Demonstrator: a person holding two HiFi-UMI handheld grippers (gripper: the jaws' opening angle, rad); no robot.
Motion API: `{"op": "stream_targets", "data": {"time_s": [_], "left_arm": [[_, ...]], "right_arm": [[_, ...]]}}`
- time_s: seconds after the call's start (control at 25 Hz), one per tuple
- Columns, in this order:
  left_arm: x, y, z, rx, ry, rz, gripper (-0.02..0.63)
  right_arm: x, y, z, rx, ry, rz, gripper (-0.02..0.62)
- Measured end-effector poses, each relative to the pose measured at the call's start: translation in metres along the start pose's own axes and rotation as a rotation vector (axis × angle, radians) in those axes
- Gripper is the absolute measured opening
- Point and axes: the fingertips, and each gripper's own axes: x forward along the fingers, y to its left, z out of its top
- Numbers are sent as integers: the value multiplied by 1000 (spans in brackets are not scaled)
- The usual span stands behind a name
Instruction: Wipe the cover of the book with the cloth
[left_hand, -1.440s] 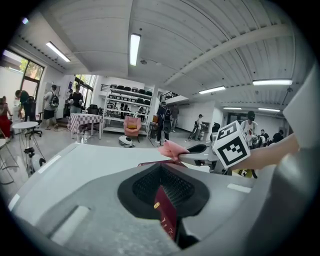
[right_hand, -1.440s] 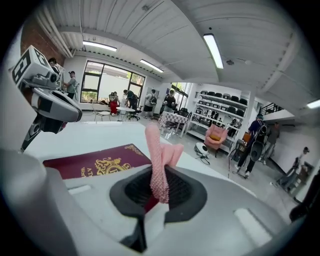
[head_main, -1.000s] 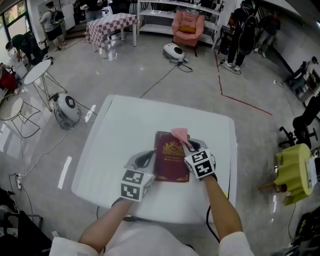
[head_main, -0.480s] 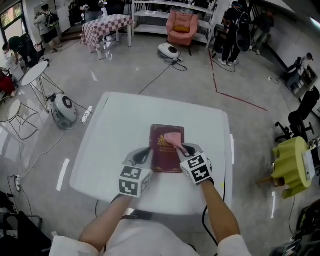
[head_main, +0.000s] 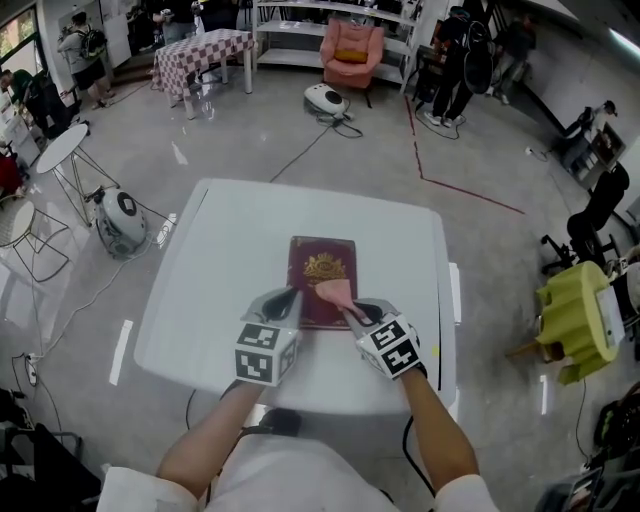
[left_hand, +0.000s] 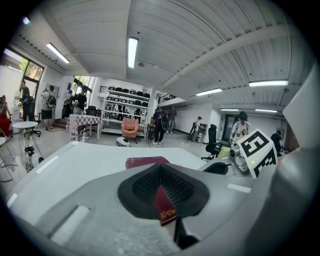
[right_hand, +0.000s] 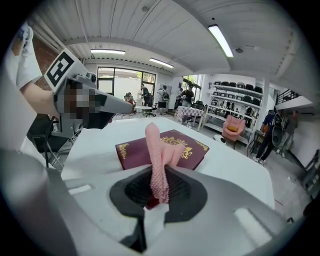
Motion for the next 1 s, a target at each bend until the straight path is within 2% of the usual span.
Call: {"op": "stream_targets", "data": {"time_s": [0.28,0.52,0.8,1.0], "left_arm": [[-7,-13,1,5,-6,-6,6],[-7,-16,1,2,-6,-7,6],[-1,1,1,-7,-4,9,6],[12,13,4,-8,1,22,6]], "right_arm": [[-19,26,-13,-69,38,79,38],[-28,31,-17,-102,46,98,40],[-34,-9,44,-167,-43,42,38],[-12,-43,79,-213,-57,8,38]]}}
